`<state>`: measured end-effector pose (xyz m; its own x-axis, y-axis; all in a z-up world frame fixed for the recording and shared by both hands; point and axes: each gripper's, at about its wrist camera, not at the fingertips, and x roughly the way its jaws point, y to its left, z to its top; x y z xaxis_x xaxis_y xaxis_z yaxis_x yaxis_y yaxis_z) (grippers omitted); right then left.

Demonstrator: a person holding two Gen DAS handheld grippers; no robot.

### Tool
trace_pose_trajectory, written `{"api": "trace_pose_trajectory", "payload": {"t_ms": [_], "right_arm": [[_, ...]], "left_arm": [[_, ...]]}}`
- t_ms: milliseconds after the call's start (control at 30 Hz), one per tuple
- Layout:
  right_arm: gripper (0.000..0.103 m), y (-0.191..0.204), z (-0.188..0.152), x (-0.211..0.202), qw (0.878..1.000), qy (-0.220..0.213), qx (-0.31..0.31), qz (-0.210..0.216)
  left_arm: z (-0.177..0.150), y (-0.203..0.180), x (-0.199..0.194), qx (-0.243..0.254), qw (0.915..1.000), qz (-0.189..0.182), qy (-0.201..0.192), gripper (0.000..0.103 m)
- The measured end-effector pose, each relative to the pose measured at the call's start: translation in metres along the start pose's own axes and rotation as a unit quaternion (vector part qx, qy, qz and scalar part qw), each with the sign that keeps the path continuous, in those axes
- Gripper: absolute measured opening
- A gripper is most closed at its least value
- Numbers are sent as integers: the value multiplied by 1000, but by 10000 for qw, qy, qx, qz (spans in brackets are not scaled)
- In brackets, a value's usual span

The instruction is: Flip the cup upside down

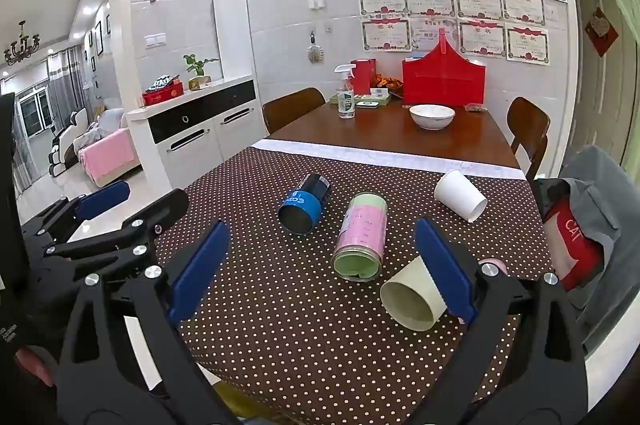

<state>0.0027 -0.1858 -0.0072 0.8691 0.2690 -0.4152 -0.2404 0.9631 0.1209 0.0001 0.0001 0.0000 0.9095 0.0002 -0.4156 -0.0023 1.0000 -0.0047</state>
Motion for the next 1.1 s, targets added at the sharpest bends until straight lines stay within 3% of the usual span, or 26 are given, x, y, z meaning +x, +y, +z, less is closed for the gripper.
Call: {"api": "trace_pose_trajectory", "payload": {"t_ms": [1100], "right_arm": [[93,5,0,-6,10000,9,-1,-16]], "left_arm": [[-5,-1,-1,13,10000,-28,-20,81]]}}
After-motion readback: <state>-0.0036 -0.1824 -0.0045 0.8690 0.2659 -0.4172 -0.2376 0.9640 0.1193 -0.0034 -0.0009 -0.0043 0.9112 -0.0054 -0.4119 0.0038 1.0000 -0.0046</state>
